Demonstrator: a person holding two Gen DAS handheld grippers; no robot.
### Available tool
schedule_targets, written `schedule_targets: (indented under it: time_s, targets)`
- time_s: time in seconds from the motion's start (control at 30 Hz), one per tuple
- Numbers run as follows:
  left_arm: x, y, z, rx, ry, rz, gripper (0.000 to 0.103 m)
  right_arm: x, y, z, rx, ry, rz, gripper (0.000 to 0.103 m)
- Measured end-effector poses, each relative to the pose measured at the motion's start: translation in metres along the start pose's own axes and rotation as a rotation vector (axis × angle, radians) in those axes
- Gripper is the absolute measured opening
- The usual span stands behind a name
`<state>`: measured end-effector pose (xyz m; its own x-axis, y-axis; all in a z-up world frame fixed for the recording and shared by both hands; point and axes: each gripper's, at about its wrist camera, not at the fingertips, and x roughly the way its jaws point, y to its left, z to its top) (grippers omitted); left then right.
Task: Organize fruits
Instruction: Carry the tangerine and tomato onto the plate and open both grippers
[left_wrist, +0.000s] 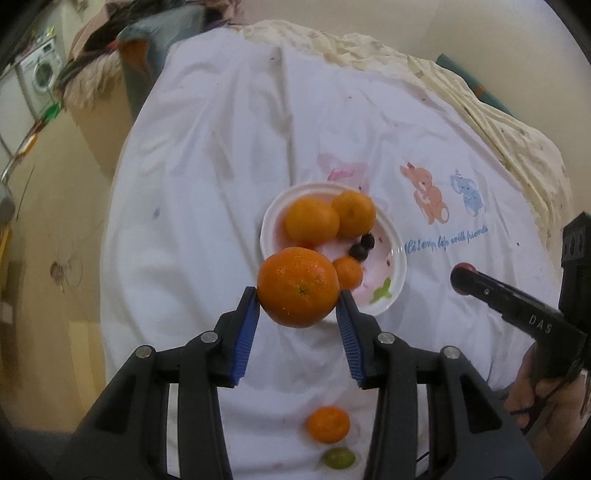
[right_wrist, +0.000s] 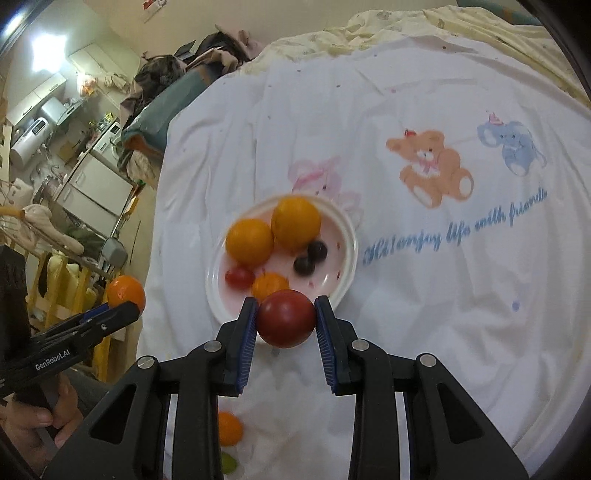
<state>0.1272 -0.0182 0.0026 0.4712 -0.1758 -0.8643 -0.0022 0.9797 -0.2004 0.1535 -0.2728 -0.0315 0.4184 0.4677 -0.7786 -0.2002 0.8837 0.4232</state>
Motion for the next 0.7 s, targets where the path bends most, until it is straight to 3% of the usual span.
schedule_targets:
  time_s: [0.37,0.6,0.7]
  targets:
    - [0.05,-0.034,0.042,0.074,0.033,0.011,0.039,0.034,-0.025,0.047,0.054,0.014,-0.002,0.033]
    - [0.09,-0.048,0.041,0.099,0.041,-0.027,0.039,0.064,-0.048,0.045,0.121,0.054,0.026,0.033]
    - [0.11,-0.049,0.036,0.09,0.084,-0.055,0.039,0.072,-0.054,0.042,0.156,0.078,0.053,0.033]
